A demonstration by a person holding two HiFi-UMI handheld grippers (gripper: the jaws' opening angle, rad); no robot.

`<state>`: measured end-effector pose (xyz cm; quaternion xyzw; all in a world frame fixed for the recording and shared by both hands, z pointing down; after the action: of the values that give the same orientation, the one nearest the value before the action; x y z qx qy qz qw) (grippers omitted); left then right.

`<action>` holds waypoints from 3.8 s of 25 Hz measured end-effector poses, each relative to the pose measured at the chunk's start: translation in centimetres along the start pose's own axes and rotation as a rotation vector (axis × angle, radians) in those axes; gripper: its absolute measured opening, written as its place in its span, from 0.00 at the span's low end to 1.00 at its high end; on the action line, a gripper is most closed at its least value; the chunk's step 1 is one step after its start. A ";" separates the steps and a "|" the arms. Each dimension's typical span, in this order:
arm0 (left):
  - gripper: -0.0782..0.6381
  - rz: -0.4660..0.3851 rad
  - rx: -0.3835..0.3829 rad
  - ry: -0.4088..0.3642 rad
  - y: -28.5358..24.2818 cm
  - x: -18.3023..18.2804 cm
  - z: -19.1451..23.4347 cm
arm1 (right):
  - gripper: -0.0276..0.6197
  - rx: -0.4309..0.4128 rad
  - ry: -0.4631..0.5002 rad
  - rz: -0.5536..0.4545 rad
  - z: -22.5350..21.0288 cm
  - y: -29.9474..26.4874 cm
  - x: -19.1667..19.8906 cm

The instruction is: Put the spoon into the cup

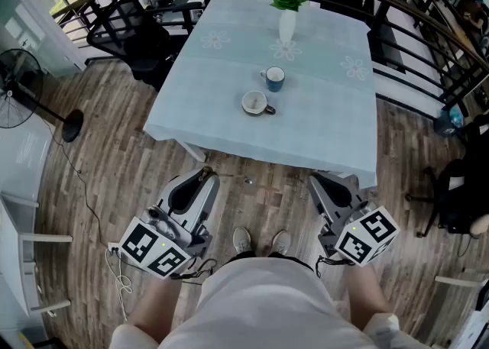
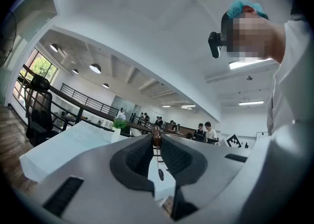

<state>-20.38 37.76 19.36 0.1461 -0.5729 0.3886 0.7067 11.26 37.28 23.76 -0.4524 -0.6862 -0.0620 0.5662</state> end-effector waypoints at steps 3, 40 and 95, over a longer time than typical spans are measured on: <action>0.19 -0.003 0.000 0.001 -0.3 0.2 -0.3 | 0.08 -0.001 0.001 0.004 -0.3 0.1 0.2; 0.19 -0.027 -0.076 0.002 -7.3 1.5 -4.0 | 0.08 -0.053 -0.012 0.034 -8.8 2.6 0.8; 0.19 0.124 0.128 0.080 -27.9 -8.7 33.1 | 0.08 0.075 -0.133 0.154 -20.9 -29.4 -15.4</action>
<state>-23.83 -5.42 27.95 0.1396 -0.5263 0.4727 0.6929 5.20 -0.88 30.82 -0.4854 -0.6873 0.0374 0.5391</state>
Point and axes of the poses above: the fingertips, and each gripper's own axes: y backward along the fingers, z to its left, x out of its underside, the point moved 10 cm from there along y, backward along the fingers, and after that the axes turned 15 degrees about z, right-handed, at the moved point
